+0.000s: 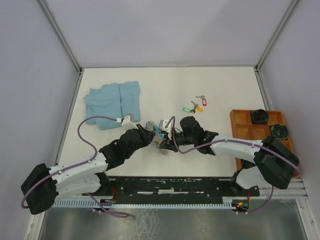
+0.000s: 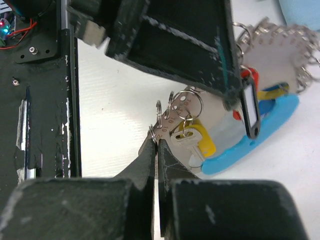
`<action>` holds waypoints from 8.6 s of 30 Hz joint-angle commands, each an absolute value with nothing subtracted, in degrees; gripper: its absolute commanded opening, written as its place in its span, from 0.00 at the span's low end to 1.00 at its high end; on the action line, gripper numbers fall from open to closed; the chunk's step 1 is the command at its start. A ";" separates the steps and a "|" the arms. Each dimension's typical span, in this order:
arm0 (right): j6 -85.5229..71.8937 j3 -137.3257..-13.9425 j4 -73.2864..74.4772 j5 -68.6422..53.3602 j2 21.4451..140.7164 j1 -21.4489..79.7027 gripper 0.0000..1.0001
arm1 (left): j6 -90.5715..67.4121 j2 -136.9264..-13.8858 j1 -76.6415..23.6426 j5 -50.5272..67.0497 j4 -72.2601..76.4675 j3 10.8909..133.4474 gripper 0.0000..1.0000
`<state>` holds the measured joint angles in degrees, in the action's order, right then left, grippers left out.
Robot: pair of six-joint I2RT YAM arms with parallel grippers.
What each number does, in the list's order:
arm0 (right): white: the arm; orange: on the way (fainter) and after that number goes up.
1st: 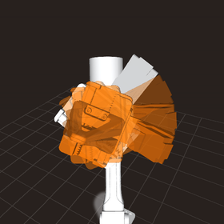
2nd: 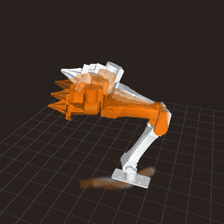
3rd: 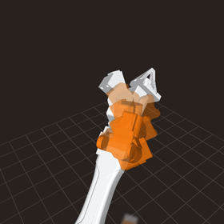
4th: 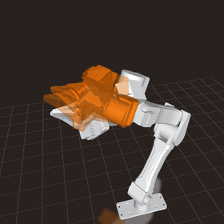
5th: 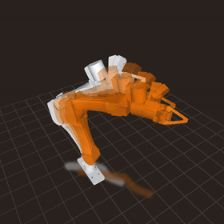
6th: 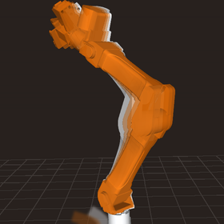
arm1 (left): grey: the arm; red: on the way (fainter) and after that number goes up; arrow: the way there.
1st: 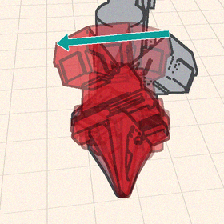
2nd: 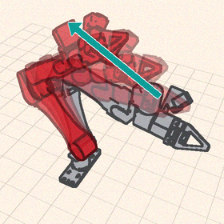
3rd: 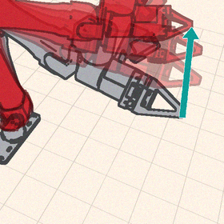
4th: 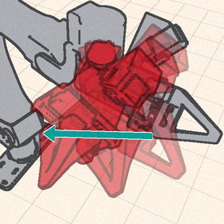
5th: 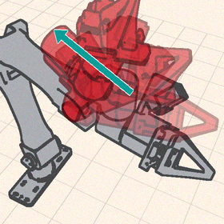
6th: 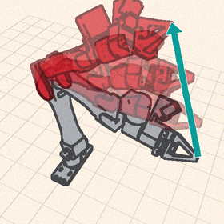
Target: Put the keys on the keyring
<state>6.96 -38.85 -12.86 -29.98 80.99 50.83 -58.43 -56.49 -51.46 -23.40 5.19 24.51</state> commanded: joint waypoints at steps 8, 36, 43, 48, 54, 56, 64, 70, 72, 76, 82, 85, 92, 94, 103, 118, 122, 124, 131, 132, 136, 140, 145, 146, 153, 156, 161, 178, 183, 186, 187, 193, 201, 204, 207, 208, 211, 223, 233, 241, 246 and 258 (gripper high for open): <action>2.16 -36.16 -21.74 -31.39 78.78 48.07 0.01 | -58.99 -42.46 -50.62 -22.12 9.41 15.73 0.52; -4.43 -33.63 -29.56 -34.85 77.45 44.06 0.01 | -46.25 -42.44 -50.53 -7.10 43.74 1.20 0.50; -5.17 -32.50 -30.63 -34.29 77.14 43.95 0.01 | -47.11 -50.45 -50.51 -4.79 49.14 3.12 0.48; -5.74 -32.16 -31.12 -33.80 76.83 43.95 0.01 | -47.79 -54.04 -50.53 -3.17 51.62 4.19 0.44; -6.79 -31.73 -32.15 -33.30 76.89 43.95 0.01 | -47.89 -57.48 -50.50 -2.31 52.03 5.71 0.42; -7.18 -31.69 -32.55 -33.27 76.82 43.95 0.01 | -48.11 -58.75 -50.54 -2.29 51.80 6.08 0.41; -8.42 -31.73 -33.68 -33.76 77.21 43.95 0.01 | -48.82 -61.21 -50.50 -4.15 49.93 6.60 0.38; -10.28 -31.55 -35.65 -34.93 77.93 43.97 0.01 | -47.04 -61.55 -50.53 -3.77 50.14 7.23 0.22; -10.68 -31.50 -35.90 -35.23 78.22 43.96 0.01 | -46.48 -61.62 -50.47 -3.46 50.69 7.51 0.20; -11.35 -31.52 -36.21 -35.95 78.65 43.95 0.01 | -45.75 -61.95 -50.49 -2.78 51.86 8.08 0.20; -11.60 -31.57 -35.68 -37.21 79.22 43.95 0.04 | -44.79 -62.91 -50.46 -2.73 53.40 8.26 0.11; -11.33 -31.55 -34.77 -37.35 78.94 43.95 0.06 | -42.38 -62.82 -50.48 -2.87 53.29 8.26 0.03; -9.85 -34.82 -26.27 -38.09 77.55 43.90 0.20 | -32.82 -61.58 -50.52 -3.66 49.32 8.85 0.03; -9.98 -36.40 -23.69 -38.93 77.68 43.86 0.23 | -30.61 -61.52 -50.54 -3.33 48.27 9.13 0.03; -10.26 -41.66 -14.31 -38.19 79.21 43.87 0.35 | -26.05 -63.32 -50.53 -1.94 47.58 9.76 0.03; 8.85 -45.94 7.06 -33.47 71.76 43.26 0.59 | -12.78 -61.86 -50.55 1.54 46.93 9.49 0.03; 13.57 -44.56 4.58 -36.38 71.33 43.20 0.58 | -8.22 -61.12 -50.52 3.81 47.53 8.79 0.03; 14.33 -43.91 2.12 -37.86 72.14 43.15 0.56 | -6.21 -60.72 -50.54 4.98 48.19 8.50 0.03; 19.64 -42.37 -4.45 -40.24 76.58 43.20 0.51 | -2.21 -61.85 -50.48 7.71 54.09 7.03 0.03; 20.63 -42.44 -4.47 -40.25 76.90 43.12 0.50 | -1.52 -62.14 -50.61 8.07 54.30 7.02 0.03; 23.40 -42.82 -4.38 -41.79 78.34 42.95 0.49 | 0.09 -62.96 -50.51 8.35 55.45 7.03 0.03; 24.00 -43.56 -4.47 -43.93 80.17 42.96 0.44 | 0.93 -63.22 -50.46 8.43 55.46 6.95 0.03; 25.44 -44.43 -2.54 -44.89 81.33 42.84 0.39 | 1.73 -63.84 -50.51 8.69 55.46 6.86 0.03; 25.68 -44.61 -2.06 -45.08 81.38 42.81 0.38 | 1.87 -63.98 -50.53 8.75 55.50 6.86 0.03; 25.86 -45.51 -0.26 -46.20 79.72 42.40 0.36 | 2.03 -64.38 -50.54 9.05 56.05 6.60 0.03; 27.07 -45.02 0.54 -44.06 77.82 41.68 0.36 | 2.02 -64.16 -50.54 9.04 56.22 6.34 0.03; 26.99 -44.99 0.11 -44.16 78.22 40.83 0.35 | 1.85 -64.16 -50.53 9.39 56.59 6.19 0.03; 22.07 -47.29 -6.40 -51.42 86.82 40.79 0.21 | 1.17 -63.57 -50.52 10.01 57.69 5.81 0.03; 23.62 -49.09 -1.16 -50.82 85.86 40.78 0.02 | 1.23 -63.53 -50.48 9.40 56.38 6.07 0.03; 25.72 -50.67 4.69 -49.22 84.06 40.79 0.01 | 0.95 -63.55 -50.47 8.08 54.86 6.57 0.05; 26.22 -50.99 6.11 -48.64 83.35 40.80 0.01 | 0.69 -63.42 -50.51 7.33 54.66 6.59 0.07; 25.75 -53.32 13.20 -43.89 81.01 40.98 0.01 | -1.46 -60.92 -50.46 2.61 53.64 5.64 0.18; 25.85 -56.65 19.18 -39.11 80.13 42.25 0.01 | -4.90 -60.49 -49.98 1.08 53.37 5.70 0.27; 23.73 -55.30 15.70 -39.24 79.97 42.29 0.01 | -8.10 -60.00 -49.36 1.23 55.75 4.36 0.27; 21.20 -53.83 11.23 -39.72 79.87 42.28 0.01 | -13.98 -60.50 -48.87 0.48 58.25 3.26 0.27; 20.49 -53.25 9.86 -39.66 79.78 42.28 0.01 | -16.21 -60.74 -48.77 -0.08 58.95 2.97 0.27; 18.91 -52.26 7.13 -39.00 79.89 42.28 0.01 | -24.46 -61.48 -48.77 -2.38 59.60 2.67 0.28; 15.52 -49.31 1.20 -39.75 79.11 42.28 0.01 | -54.07 -64.41 -48.79 -11.28 56.70 3.40 0.34; 15.03 -48.61 0.39 -40.49 78.37 42.30 0.01 | -61.86 -74.60 -48.61 -9.12 72.18 2.26 0.34; 14.73 -47.90 0.22 -41.02 77.77 42.31 0.01 | -62.97 -77.87 -48.24 -8.53 77.57 3.15 0.34; 13.71 -47.25 -1.17 -41.84 77.10 42.30 0.01 | -65.19 -80.87 -47.83 -8.25 78.62 3.98 0.35; 12.07 -46.20 -3.33 -42.98 76.00 42.29 0.01 | -73.05 -93.02 -47.53 -4.62 92.55 4.31 0.39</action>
